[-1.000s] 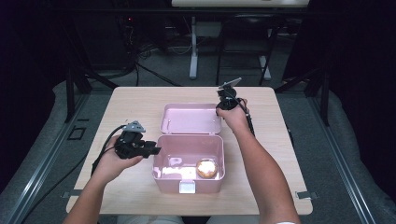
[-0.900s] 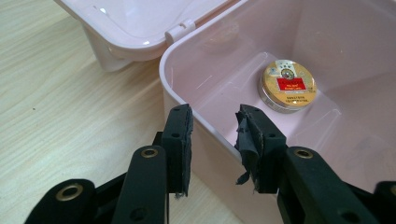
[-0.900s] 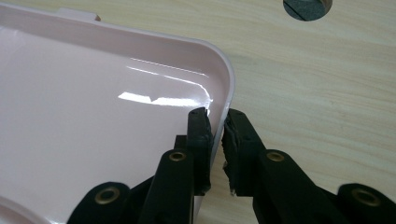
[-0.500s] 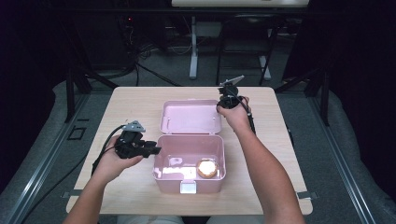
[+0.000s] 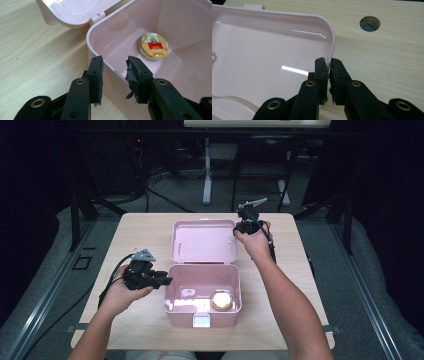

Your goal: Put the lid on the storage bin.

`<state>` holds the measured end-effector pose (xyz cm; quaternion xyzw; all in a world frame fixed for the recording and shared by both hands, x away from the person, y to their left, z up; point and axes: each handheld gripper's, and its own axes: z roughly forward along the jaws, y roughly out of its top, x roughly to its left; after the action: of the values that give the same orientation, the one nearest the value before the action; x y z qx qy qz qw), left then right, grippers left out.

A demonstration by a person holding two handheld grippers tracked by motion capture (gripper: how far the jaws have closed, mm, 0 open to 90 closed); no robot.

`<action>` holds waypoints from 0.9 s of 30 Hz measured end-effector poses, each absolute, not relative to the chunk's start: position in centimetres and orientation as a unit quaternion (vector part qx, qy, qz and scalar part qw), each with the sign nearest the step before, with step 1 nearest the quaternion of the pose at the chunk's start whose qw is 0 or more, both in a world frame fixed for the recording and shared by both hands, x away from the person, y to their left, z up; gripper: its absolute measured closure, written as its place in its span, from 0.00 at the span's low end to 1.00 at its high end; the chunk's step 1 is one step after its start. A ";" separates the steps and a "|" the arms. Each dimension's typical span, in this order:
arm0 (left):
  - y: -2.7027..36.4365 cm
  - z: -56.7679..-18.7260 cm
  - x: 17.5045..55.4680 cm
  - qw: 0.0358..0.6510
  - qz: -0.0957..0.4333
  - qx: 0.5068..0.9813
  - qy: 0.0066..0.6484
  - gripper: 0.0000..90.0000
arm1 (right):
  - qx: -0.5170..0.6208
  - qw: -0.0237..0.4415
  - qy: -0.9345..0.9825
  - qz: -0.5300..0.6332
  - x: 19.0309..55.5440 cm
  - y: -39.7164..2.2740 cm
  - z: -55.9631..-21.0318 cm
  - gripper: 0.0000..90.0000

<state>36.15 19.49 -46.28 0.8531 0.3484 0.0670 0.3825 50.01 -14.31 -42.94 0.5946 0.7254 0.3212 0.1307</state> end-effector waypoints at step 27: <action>19.5 -46.3 36.1 0.382 0.068 0.851 0.354 0.72 | 0.534 0.214 0.717 0.393 44.0 -14.5 -39.1 0.97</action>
<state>36.13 19.46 -46.29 0.8508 0.3541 0.0679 0.3824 43.99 -14.54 -39.06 0.5343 0.7174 0.3925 0.2142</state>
